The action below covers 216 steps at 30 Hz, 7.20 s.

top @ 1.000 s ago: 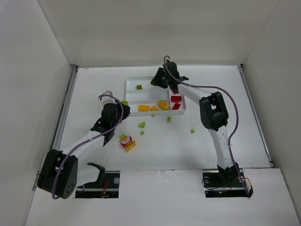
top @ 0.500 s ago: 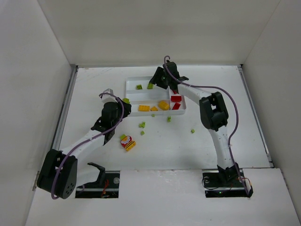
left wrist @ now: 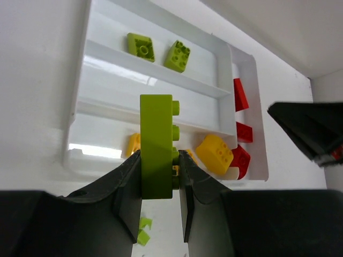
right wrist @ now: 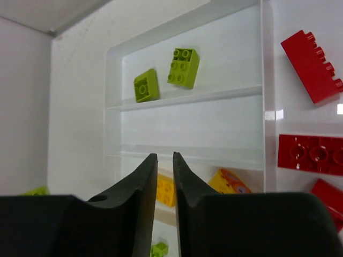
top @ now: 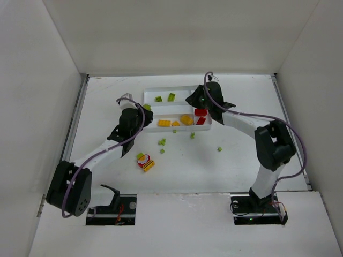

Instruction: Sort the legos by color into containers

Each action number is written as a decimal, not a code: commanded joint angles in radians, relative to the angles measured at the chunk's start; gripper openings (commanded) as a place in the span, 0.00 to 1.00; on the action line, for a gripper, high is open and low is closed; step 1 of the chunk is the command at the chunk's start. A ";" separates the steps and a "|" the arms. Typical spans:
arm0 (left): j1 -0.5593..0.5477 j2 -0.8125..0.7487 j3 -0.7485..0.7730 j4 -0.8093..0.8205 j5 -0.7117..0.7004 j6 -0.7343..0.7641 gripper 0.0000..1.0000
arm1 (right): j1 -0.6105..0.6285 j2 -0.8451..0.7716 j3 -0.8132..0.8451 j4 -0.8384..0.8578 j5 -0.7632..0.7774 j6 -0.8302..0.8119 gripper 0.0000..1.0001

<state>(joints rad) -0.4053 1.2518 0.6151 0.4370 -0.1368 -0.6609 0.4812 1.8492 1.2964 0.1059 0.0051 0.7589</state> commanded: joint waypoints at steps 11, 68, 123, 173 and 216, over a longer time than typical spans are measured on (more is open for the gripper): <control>-0.022 0.447 0.529 -0.101 -0.037 0.024 0.14 | 0.164 -0.320 -0.552 0.376 0.173 0.019 0.22; -0.019 -0.434 -0.265 -0.418 -0.261 -0.115 0.25 | 0.492 -0.139 -0.327 0.132 0.119 -0.250 0.31; -0.215 -0.260 -0.143 -0.333 -0.161 0.064 0.33 | 0.144 0.242 0.282 -0.181 0.191 -0.326 0.27; -0.261 0.166 -0.040 -0.192 -0.231 0.132 0.20 | 0.231 -0.271 -0.387 0.132 0.180 -0.228 0.64; -0.304 0.038 -0.114 -0.188 -0.176 0.110 0.34 | 0.280 -0.165 -0.444 0.014 0.371 -0.205 0.59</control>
<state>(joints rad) -0.6956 1.2877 0.5129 0.2390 -0.3214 -0.5476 0.7540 1.6840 0.8093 0.1108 0.3786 0.5446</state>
